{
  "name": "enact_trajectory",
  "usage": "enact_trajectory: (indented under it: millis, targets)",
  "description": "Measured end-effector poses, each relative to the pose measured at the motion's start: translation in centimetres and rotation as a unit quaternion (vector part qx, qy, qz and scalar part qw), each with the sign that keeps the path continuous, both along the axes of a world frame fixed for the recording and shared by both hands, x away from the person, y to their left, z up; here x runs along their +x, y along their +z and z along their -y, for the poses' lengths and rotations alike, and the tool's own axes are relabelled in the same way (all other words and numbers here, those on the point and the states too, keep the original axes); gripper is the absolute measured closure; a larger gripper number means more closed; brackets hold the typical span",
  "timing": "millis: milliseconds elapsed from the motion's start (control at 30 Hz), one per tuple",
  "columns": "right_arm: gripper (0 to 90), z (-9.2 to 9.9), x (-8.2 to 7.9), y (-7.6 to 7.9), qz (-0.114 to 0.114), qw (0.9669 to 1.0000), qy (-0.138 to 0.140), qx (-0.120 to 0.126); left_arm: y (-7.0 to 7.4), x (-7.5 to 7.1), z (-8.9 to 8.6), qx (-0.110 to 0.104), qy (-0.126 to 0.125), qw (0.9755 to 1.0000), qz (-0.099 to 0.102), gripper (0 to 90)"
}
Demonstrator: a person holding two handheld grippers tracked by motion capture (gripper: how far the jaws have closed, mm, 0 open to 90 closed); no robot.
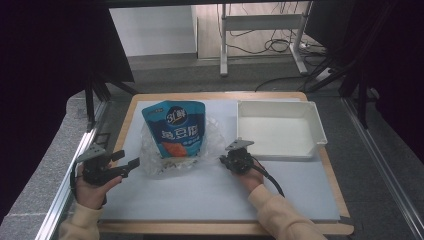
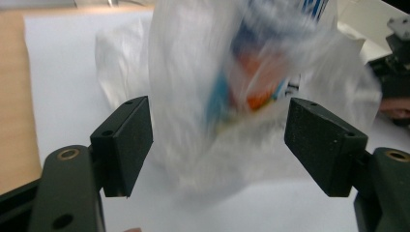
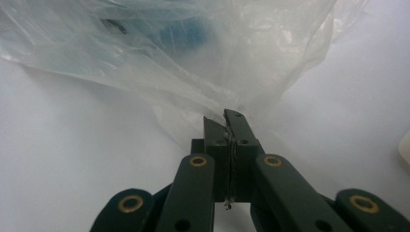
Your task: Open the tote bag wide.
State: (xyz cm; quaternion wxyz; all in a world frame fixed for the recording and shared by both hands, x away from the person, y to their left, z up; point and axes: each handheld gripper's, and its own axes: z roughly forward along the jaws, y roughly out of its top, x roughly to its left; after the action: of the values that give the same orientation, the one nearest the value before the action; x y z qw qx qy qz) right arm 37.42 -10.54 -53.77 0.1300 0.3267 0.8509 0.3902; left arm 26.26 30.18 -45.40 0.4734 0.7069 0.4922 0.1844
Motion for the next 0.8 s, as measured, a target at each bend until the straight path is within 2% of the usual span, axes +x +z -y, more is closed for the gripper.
enact_trajectory:
  millis: [233, 400, 533, 667, 733, 800]
  targets:
    - [88.2, 0.0, 0.0, 0.0, 0.0, 1.0, 0.0, -0.001, 3.0, 1.6, -0.5, -0.039, 0.005, 0.9988, 0.03, 29.0]
    - [88.2, 0.0, 0.0, 0.0, 0.0, 1.0, 0.0, -0.001, 3.9, 4.4, 0.5, -0.056, -0.026, 0.9978, 0.024, 30.1]
    - [88.2, 0.0, 0.0, 0.0, 0.0, 1.0, 0.0, -0.002, 3.6, 5.9, 1.3, -0.046, -0.042, 0.998, 0.007, 30.8]
    - [87.9, 0.0, -0.1, 0.0, 0.004, 1.0, 0.002, -0.003, 2.8, 6.4, 1.5, -0.029, -0.046, 0.9985, -0.006, 31.6]
    - [87.8, 0.0, -0.1, 0.0, 0.005, 1.0, 0.002, -0.005, 2.4, 6.5, 1.4, -0.028, -0.049, 0.9984, -0.011, 36.4]
    - [87.8, 0.0, -0.1, 0.0, 0.006, 1.0, 0.002, -0.006, 2.1, 6.6, 1.4, -0.02, -0.05, 0.9984, -0.015, 44.8]
